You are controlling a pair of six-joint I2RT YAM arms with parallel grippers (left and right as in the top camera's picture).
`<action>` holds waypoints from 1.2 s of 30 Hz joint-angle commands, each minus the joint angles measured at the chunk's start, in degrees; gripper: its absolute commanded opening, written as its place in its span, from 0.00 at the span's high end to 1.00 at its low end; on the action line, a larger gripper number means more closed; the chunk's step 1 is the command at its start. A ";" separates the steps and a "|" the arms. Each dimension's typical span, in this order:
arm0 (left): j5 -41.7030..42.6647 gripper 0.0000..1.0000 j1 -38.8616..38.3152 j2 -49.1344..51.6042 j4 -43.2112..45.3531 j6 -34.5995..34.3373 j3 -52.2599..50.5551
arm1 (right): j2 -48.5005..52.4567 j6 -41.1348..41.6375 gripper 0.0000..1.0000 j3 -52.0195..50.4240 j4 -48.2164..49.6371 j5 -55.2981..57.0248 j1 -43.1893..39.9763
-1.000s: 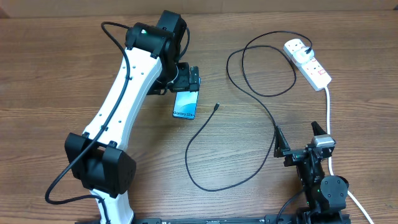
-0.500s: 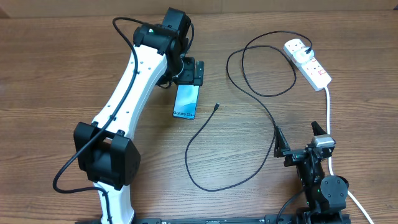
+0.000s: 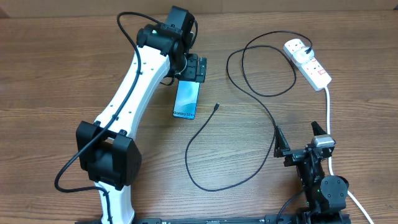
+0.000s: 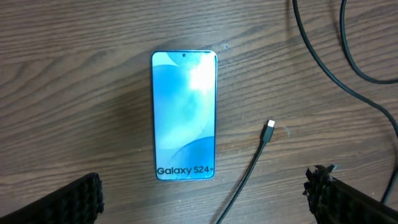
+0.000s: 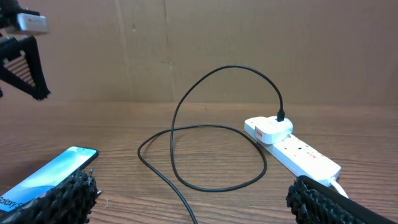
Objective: Plug charger to phone and switch on socket
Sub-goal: 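Lower the open left gripper around the phone's top edge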
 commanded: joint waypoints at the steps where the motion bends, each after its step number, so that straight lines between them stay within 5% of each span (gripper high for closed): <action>1: -0.83 0.00 -0.72 1.07 2.21 1.27 -3.74 | -0.55 -0.39 0.00 -0.57 0.33 0.52 0.33; 36: -7.50 0.00 -3.10 8.83 9.70 -4.70 -8.26 | -0.55 -0.39 0.00 -0.57 0.33 0.52 0.33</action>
